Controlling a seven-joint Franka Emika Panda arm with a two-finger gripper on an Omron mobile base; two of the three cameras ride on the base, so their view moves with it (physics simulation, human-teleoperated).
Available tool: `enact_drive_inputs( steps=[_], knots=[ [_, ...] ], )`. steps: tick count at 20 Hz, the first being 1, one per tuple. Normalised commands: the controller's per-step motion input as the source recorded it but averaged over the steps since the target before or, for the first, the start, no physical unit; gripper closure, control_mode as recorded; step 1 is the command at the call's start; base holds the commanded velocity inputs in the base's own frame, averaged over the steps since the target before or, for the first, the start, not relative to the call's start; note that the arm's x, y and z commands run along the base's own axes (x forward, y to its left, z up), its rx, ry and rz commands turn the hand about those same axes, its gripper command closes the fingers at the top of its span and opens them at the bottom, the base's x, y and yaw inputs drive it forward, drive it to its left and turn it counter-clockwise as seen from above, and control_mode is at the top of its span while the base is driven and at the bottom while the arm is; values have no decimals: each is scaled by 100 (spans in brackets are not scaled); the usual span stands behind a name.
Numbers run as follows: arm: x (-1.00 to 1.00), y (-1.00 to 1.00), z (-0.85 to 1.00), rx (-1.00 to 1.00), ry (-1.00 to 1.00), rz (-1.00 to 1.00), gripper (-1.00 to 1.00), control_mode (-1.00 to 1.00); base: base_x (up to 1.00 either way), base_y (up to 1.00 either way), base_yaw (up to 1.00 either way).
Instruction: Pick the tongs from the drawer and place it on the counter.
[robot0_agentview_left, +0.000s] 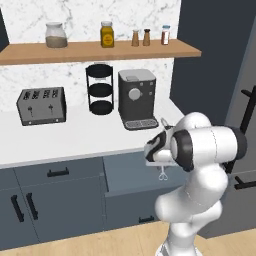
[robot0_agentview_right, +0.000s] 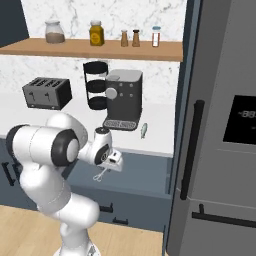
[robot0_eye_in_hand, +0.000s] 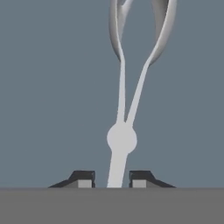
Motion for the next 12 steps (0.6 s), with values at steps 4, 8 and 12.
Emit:
enact_drive_inputs(
  steps=[4, 8, 12],
  knots=[
    [-39, -23, 78, 0, 15, -2, 100, -100, 0, 0, 0],
    [-56, -19, 55, 0, 21, -3, 100, -100, 0, 0, 0],
    [-54, -12, 61, 0, 17, -1, 100, -100, 0, 0, 0]
  ],
)
